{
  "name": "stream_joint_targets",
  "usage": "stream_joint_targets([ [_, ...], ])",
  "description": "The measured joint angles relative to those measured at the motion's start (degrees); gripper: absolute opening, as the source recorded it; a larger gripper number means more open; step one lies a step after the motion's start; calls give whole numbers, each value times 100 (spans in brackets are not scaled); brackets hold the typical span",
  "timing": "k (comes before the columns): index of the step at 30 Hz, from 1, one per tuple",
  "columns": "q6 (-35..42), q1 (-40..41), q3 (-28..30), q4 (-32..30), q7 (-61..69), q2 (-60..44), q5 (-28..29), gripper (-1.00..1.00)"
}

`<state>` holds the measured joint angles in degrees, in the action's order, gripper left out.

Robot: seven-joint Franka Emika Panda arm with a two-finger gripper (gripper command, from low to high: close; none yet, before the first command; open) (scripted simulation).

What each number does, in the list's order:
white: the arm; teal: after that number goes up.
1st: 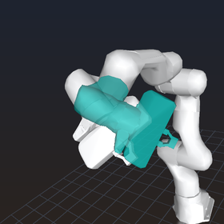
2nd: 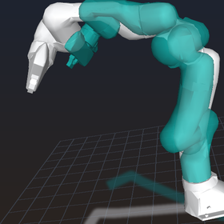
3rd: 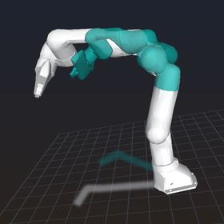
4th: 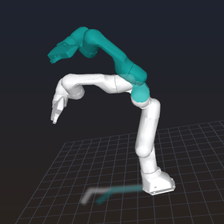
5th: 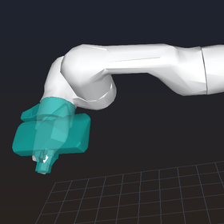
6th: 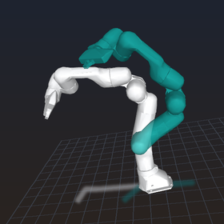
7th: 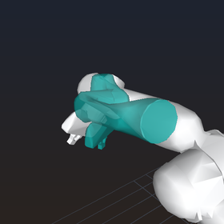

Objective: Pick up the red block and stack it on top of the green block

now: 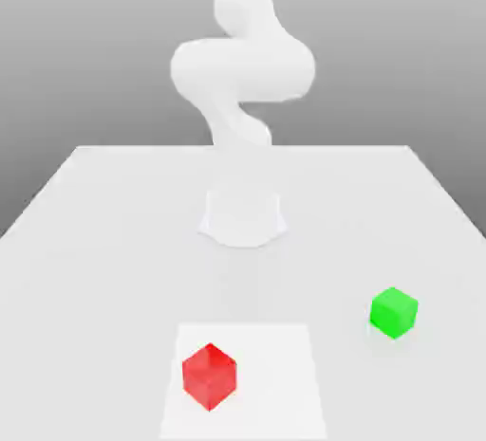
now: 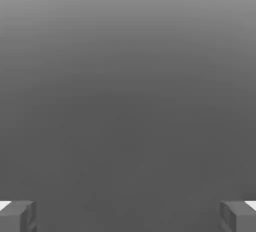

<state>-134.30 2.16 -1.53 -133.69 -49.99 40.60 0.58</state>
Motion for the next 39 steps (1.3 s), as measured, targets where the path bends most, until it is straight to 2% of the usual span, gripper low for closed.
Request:
stream_joint_targets([
  [12,-1215,823,-499,-920,-2043,-2541,342,0],
  [17,-1711,962,-492,-1299,-2832,-3575,399,0],
  [22,-2243,1029,-473,-1654,-3384,-4586,187,0],
  [27,-3067,895,-289,-1572,-3638,-5615,382,0],
  [28,-3206,857,-241,-1548,-3670,-5786,427,-100],
  [34,-3290,846,-225,-1536,-3692,-5872,457,-100],
  [39,-2653,967,-394,-1650,-3534,-5117,234,-100],
])
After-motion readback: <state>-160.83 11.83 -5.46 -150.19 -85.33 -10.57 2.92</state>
